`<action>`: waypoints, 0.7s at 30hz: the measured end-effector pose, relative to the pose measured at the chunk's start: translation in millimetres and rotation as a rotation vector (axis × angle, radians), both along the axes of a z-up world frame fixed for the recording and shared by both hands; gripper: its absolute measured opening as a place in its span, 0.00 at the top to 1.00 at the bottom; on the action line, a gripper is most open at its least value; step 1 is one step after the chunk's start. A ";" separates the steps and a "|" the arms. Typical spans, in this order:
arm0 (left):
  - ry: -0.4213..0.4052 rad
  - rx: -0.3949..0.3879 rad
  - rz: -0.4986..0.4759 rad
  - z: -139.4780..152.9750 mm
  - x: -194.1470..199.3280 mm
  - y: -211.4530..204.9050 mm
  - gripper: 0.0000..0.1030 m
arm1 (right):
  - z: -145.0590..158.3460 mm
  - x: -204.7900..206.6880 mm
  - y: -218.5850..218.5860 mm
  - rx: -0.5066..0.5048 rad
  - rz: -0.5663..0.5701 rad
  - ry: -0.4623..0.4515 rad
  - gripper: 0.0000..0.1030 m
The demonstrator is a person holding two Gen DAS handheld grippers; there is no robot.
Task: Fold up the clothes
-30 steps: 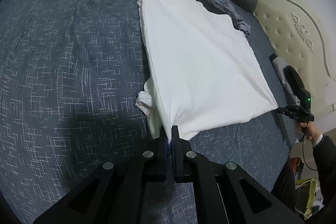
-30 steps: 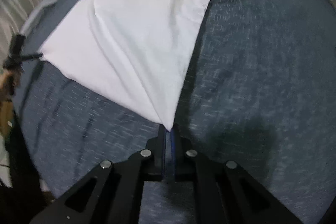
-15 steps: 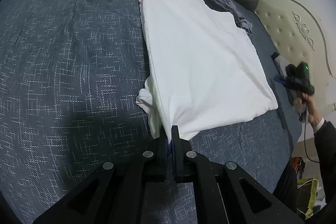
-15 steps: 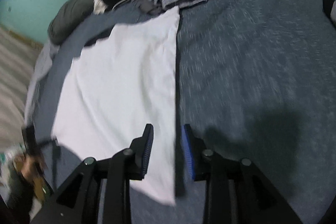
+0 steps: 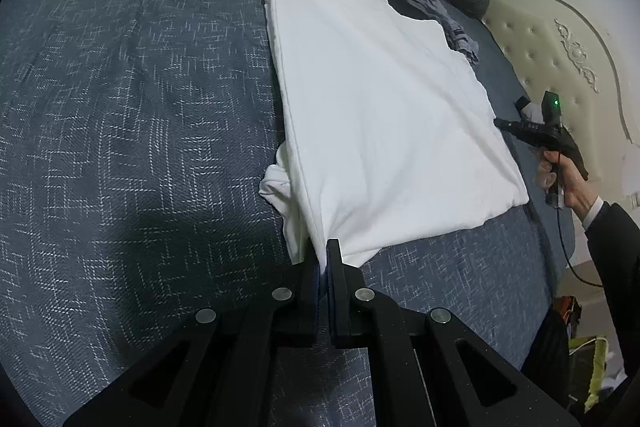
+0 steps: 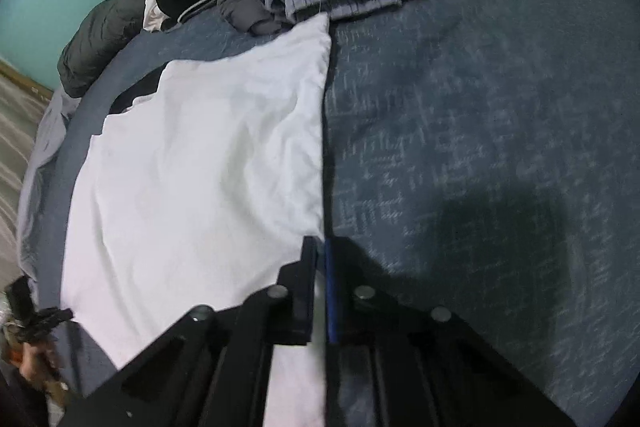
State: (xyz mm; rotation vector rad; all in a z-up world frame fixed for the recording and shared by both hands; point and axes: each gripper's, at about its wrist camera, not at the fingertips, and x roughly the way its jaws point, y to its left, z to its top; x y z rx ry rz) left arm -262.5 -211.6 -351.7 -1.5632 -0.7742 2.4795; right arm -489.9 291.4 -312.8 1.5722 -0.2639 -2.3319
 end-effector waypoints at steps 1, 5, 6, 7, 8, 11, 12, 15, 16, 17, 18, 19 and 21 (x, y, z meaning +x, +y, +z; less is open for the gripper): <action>0.000 -0.001 0.000 0.3 0.0 0.1 0.97 | 1.4 -2.5 2.3 0.002 -0.017 0.017 0.98; -0.002 -0.007 -0.002 1.3 0.2 0.5 0.97 | 6.8 -5.4 9.2 0.010 -0.063 0.049 0.98; -0.002 -0.008 -0.002 1.6 0.2 0.6 0.97 | 6.2 -6.1 7.6 0.012 -0.062 0.046 0.98; -0.003 -0.010 -0.003 1.8 0.2 0.6 0.97 | 4.1 -6.3 6.6 0.013 -0.059 0.032 0.98; -0.003 -0.011 -0.003 2.1 0.2 0.7 0.97 | 0.9 -6.1 5.9 0.014 -0.054 0.010 0.98; -0.004 -0.011 -0.002 2.1 0.4 0.7 0.97 | -4.0 -4.6 11.1 0.000 -0.064 -0.028 0.97; -0.005 -0.009 -0.001 1.8 0.6 0.5 0.97 | -4.2 -4.0 14.8 -0.009 -0.075 -0.032 0.96; -0.005 -0.003 0.003 0.7 0.9 -0.1 0.97 | 1.8 -1.2 27.0 0.010 -0.114 -0.020 0.96; -0.006 -0.001 0.004 0.4 1.0 -0.4 0.97 | 5.4 0.5 30.1 0.000 -0.119 -0.012 0.96; -0.006 0.001 0.006 0.0 1.2 -0.6 0.97 | 9.4 2.6 32.2 -0.022 -0.120 -0.003 0.96; -0.006 0.003 0.007 -0.3 1.3 -0.8 0.97 | 13.5 4.6 34.3 -0.044 -0.120 0.006 0.96; -0.006 0.005 0.009 -0.7 1.4 -1.0 0.97 | 16.4 6.2 33.5 -0.066 -0.109 0.011 0.96; -0.007 0.014 0.022 -1.8 2.2 -2.0 0.97 | 19.5 8.3 22.2 -0.102 -0.063 0.013 0.96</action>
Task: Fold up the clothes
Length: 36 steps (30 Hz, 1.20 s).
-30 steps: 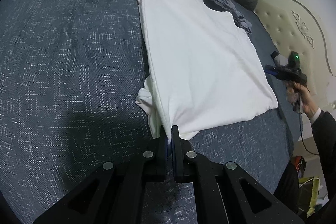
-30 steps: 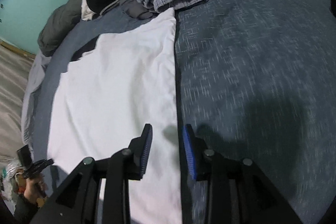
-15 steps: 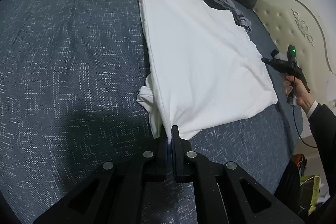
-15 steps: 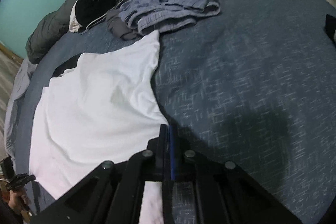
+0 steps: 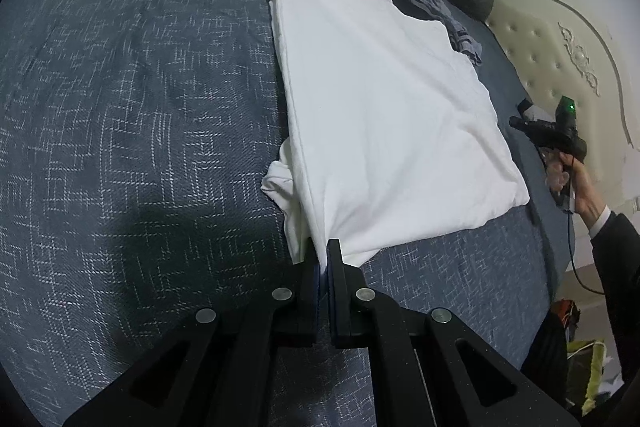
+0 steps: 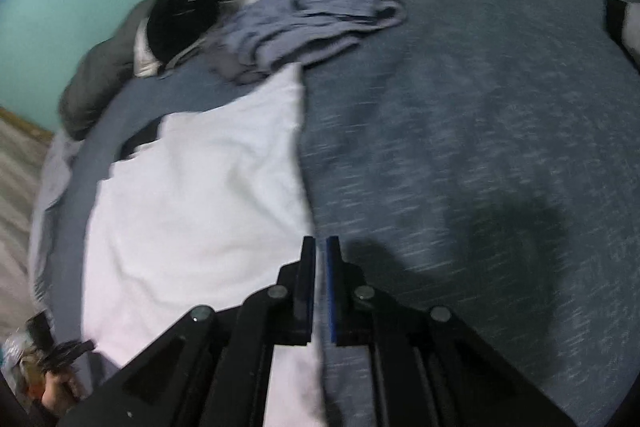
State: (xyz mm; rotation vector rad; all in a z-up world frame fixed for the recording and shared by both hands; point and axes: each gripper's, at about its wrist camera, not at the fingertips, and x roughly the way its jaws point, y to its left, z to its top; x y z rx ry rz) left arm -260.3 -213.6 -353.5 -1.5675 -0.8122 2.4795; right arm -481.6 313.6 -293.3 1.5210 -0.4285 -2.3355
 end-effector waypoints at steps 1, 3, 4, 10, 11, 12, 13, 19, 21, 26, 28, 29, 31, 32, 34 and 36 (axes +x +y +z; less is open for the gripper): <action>0.000 0.001 0.003 0.1 0.4 0.2 0.97 | -0.4 0.5 -6.4 -0.015 0.020 -0.003 0.96; -0.001 -0.001 0.013 1.6 1.5 0.3 0.97 | -6.3 0.0 -24.8 -0.027 0.070 -0.029 0.96; 0.000 0.002 0.020 2.6 2.4 -0.5 0.97 | -10.2 1.0 -31.8 -0.016 0.086 -0.046 0.96; 0.004 -0.001 0.058 11.0 12.7 -7.8 0.96 | -26.9 11.2 -35.2 0.137 0.050 -0.117 0.96; 0.006 -0.002 0.067 12.0 15.1 -9.9 0.96 | -23.3 14.2 -32.0 0.146 0.038 -0.103 0.96; 0.008 -0.003 0.080 12.9 18.2 -12.5 0.95 | -18.0 18.0 -28.1 0.136 0.027 -0.085 0.96; 0.011 -0.002 0.094 13.7 21.4 -15.1 0.95 | -12.8 22.4 -24.8 0.120 0.019 -0.071 0.96; 0.024 0.016 0.173 19.8 37.4 -20.9 0.94 | 8.9 53.5 -22.8 0.010 0.052 -0.038 0.96; 0.036 0.027 0.183 24.2 39.7 -17.2 0.92 | 10.8 64.7 -28.6 -0.047 0.069 -0.048 0.95; 0.056 0.048 0.177 32.3 36.0 2.0 0.73 | 2.8 102.3 -52.0 -0.077 0.176 -0.081 0.95; 0.062 0.058 0.175 33.2 32.5 10.0 0.73 | -4.2 113.2 -56.2 -0.061 0.195 -0.097 0.95; 0.063 0.068 0.177 33.0 31.0 13.4 0.73 | -9.0 117.5 -56.5 -0.046 0.197 -0.108 0.95; 0.066 0.089 0.192 32.3 29.4 17.3 0.73 | -19.2 119.1 -49.8 0.001 0.178 -0.127 0.95; 0.067 0.099 0.201 31.5 29.0 18.5 0.73 | -22.9 119.4 -42.0 0.027 0.154 -0.135 0.95; 0.062 0.109 0.221 29.3 29.1 19.8 0.73 | -22.7 120.7 -23.4 0.032 0.103 -0.136 0.95; 0.054 0.120 0.245 24.9 30.0 20.2 0.68 | -20.5 122.1 -4.0 0.024 0.051 -0.132 0.95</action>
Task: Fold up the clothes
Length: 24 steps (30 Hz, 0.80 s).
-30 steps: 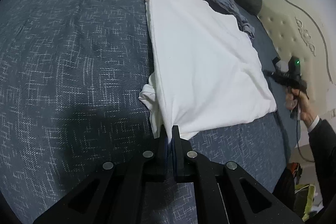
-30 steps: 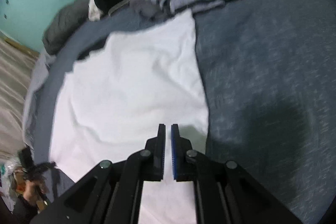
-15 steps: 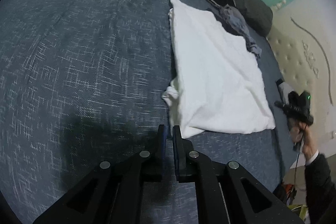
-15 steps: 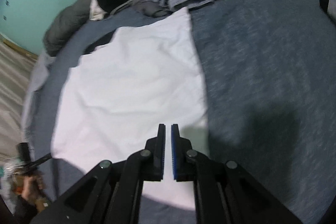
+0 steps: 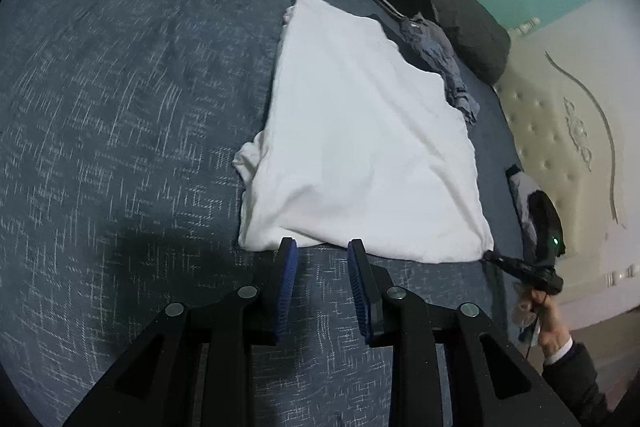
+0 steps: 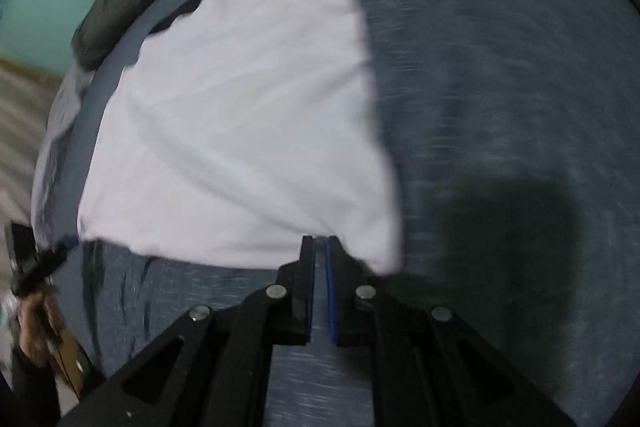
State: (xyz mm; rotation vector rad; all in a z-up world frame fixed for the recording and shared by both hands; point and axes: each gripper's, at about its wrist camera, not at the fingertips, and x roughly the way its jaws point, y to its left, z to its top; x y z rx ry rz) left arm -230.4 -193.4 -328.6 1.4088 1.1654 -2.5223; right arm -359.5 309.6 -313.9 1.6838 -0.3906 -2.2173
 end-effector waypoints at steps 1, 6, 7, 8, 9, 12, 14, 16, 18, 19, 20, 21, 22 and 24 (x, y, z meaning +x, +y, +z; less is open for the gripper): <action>-0.004 0.012 0.012 -3.6 0.5 0.2 0.66 | 3.0 1.0 7.3 -0.001 -0.020 0.009 0.95; -0.020 0.042 0.081 -18.3 4.1 3.2 0.61 | 15.3 4.3 20.3 -0.045 -0.071 0.061 0.95; -0.017 0.050 0.097 -20.1 4.6 3.9 0.58 | 14.9 6.6 19.0 -0.064 -0.072 0.065 0.95; -0.012 0.061 0.112 -22.1 4.6 5.3 0.56 | 14.0 9.2 16.9 -0.083 -0.072 0.068 0.95; -0.006 0.068 0.124 -23.8 4.2 7.1 0.56 | 13.0 11.8 14.7 -0.102 -0.072 0.071 0.95; -0.008 0.082 0.135 -29.8 -1.5 13.3 0.54 | 9.1 18.1 10.8 -0.149 -0.072 0.071 0.95; -0.004 0.088 0.145 -32.9 -4.9 14.1 0.54 | 6.1 21.7 6.1 -0.164 -0.068 0.067 0.95; 0.002 0.100 0.165 -35.3 -8.4 12.5 0.54 | 3.9 25.3 3.5 -0.165 -0.063 0.063 0.95; 0.008 0.105 0.197 -37.9 -11.0 9.0 0.54 | -0.5 26.1 0.7 -0.167 -0.059 0.058 0.95; 0.011 0.110 0.213 -39.5 -11.8 7.0 0.54 | -1.6 26.9 1.0 -0.169 -0.061 0.057 0.95; 0.017 0.117 0.234 -40.9 -11.8 4.5 0.54 | -2.5 27.7 1.8 -0.175 -0.065 0.057 0.95; 0.022 0.122 0.254 -42.0 -11.6 1.9 0.54 | -3.2 28.5 2.9 -0.183 -0.070 0.056 0.95; 0.029 0.119 0.269 -41.6 -10.4 -0.8 0.54 | -3.9 29.3 4.0 -0.190 -0.075 0.056 0.95; 0.042 0.112 0.296 -40.7 -8.3 -6.2 0.54 | -5.3 30.8 6.1 -0.202 -0.084 0.057 0.95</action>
